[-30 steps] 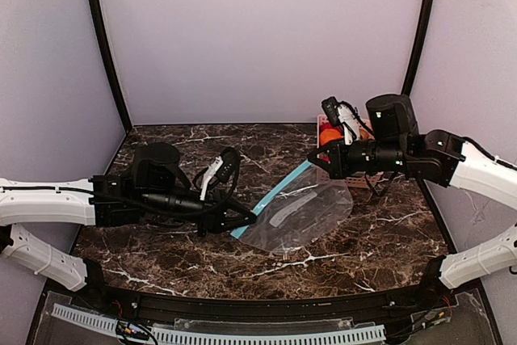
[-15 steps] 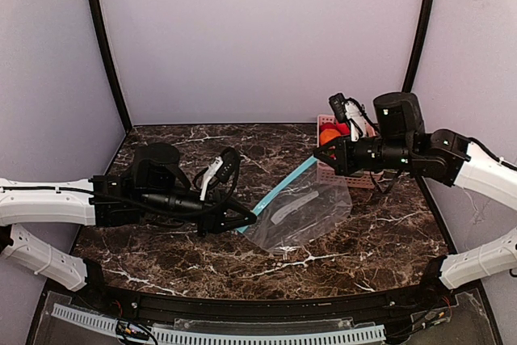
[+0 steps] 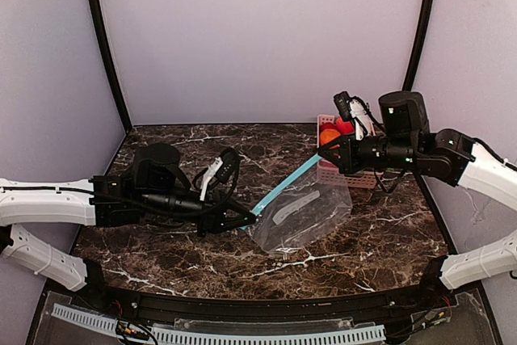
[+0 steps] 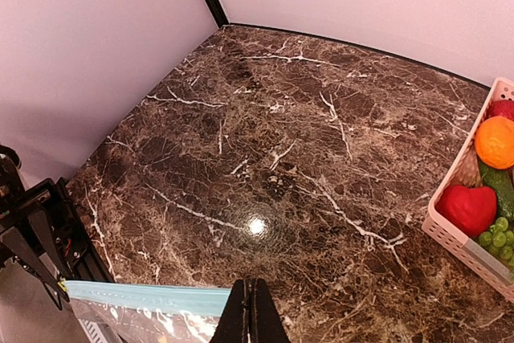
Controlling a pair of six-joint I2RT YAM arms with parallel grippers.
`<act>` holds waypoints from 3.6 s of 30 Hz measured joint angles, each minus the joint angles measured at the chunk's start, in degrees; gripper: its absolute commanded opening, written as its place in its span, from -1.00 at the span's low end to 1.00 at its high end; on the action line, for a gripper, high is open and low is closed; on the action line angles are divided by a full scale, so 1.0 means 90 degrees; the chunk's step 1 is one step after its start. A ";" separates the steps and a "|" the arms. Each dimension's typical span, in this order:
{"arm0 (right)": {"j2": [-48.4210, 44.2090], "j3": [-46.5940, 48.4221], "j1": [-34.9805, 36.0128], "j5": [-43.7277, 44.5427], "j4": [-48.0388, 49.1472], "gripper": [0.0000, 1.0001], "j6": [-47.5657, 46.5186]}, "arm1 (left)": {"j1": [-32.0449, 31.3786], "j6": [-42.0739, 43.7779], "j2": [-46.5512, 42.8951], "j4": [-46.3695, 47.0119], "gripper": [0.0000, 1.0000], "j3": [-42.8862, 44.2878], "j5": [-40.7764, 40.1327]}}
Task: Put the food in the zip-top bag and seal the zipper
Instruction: Unzip the zipper of the food storage bag, then pass from the right arm to the left
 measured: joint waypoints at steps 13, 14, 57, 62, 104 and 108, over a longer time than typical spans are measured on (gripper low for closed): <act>-0.0107 0.0000 -0.0002 0.0019 -0.0056 -1.00 -0.0083 | 0.0000 -0.0053 -0.0136 -0.0085 -0.99 -0.0158 -0.0170; -0.0107 0.0000 -0.0002 0.0019 -0.0056 -1.00 -0.0095 | 0.0000 -0.0056 -0.0141 -0.0087 -0.99 -0.0165 -0.0175; 0.0005 -0.0486 -0.0148 -0.4566 0.0811 -1.00 -0.1486 | 0.0000 -0.0848 0.0304 -0.0333 0.22 0.0704 -0.0180; 0.0005 -0.0483 -0.0148 -0.4699 0.0809 -1.00 -0.1486 | 0.0000 -0.0818 0.0444 -0.0316 0.07 0.0738 -0.0182; 0.0049 -0.0483 -0.0148 -0.4864 0.0763 -1.00 -0.1484 | 0.0044 -0.0877 0.1146 0.0250 -0.49 0.0746 0.0738; 0.0097 -0.0483 -0.0148 -0.4833 0.0763 -1.00 -0.1484 | 0.0044 -0.0906 0.1270 0.0386 -0.76 0.0767 0.0896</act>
